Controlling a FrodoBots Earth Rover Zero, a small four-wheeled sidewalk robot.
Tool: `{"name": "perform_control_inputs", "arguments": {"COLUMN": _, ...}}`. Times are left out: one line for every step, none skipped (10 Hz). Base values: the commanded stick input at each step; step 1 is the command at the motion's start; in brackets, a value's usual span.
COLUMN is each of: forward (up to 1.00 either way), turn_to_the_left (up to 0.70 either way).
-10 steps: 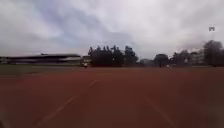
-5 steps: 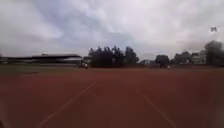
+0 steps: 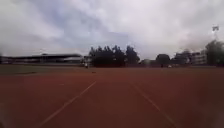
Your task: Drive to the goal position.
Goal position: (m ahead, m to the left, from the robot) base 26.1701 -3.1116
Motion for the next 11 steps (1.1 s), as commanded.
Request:
{"name": "perform_control_inputs", "arguments": {"forward": 0.70, "turn_to_the_left": 0.00}}
{"name": "perform_control_inputs", "arguments": {"forward": 0.70, "turn_to_the_left": 0.00}}
{"name": "perform_control_inputs", "arguments": {"forward": 0.70, "turn_to_the_left": 0.00}}
{"name": "perform_control_inputs", "arguments": {"forward": 0.70, "turn_to_the_left": 0.00}}
{"name": "perform_control_inputs", "arguments": {"forward": 0.70, "turn_to_the_left": 0.00}}
{"name": "perform_control_inputs", "arguments": {"forward": 0.70, "turn_to_the_left": 0.00}}
{"name": "perform_control_inputs", "arguments": {"forward": 0.70, "turn_to_the_left": 0.00}}
{"name": "perform_control_inputs", "arguments": {"forward": 0.70, "turn_to_the_left": 0.00}}
{"name": "perform_control_inputs", "arguments": {"forward": 0.70, "turn_to_the_left": 0.00}}
{"name": "perform_control_inputs", "arguments": {"forward": 0.70, "turn_to_the_left": 0.00}}
{"name": "perform_control_inputs", "arguments": {"forward": 0.70, "turn_to_the_left": 0.00}}
